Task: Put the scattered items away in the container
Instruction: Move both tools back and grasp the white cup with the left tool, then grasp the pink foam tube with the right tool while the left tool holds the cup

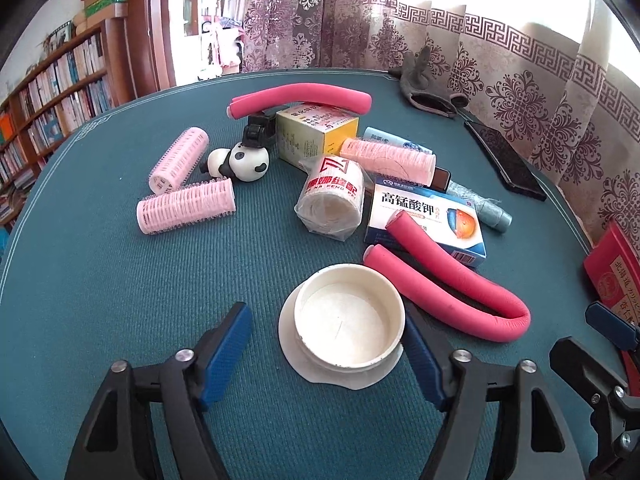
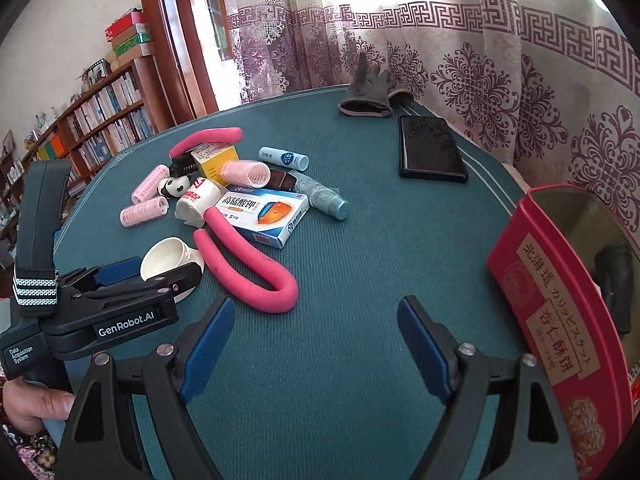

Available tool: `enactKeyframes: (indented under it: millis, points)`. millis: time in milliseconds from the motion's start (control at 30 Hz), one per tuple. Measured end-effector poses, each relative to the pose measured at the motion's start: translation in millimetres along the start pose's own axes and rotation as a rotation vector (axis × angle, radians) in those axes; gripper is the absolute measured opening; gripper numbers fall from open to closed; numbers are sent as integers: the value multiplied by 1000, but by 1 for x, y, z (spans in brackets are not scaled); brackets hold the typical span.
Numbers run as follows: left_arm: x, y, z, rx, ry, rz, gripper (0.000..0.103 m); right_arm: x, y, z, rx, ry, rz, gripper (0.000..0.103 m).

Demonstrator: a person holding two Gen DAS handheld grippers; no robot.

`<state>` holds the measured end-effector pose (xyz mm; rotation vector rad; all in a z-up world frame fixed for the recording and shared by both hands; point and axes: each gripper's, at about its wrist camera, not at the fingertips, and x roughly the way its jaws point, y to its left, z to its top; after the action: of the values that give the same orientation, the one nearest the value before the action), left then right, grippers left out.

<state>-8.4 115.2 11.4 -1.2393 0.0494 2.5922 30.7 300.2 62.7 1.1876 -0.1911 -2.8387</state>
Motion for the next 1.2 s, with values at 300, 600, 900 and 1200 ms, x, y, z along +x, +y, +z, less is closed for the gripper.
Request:
enactKeyframes:
  millis: [300, 600, 900, 1200]
  points:
    - [-19, 11, -8, -26, -47, -10, 61, 12, 7, 6, -33, 30, 17, 86]
    - [-16, 33, -8, -118, -42, 11, 61, 56, 41, 22, -162, 110, 68, 86]
    - [-11, 35, -10, -131, -34, 31, 61, 76, 58, 29, -265, 94, 32, 67]
    - [-11, 31, -11, -117, -39, 41, 61, 63, 54, 18, -244, 74, -4, 21]
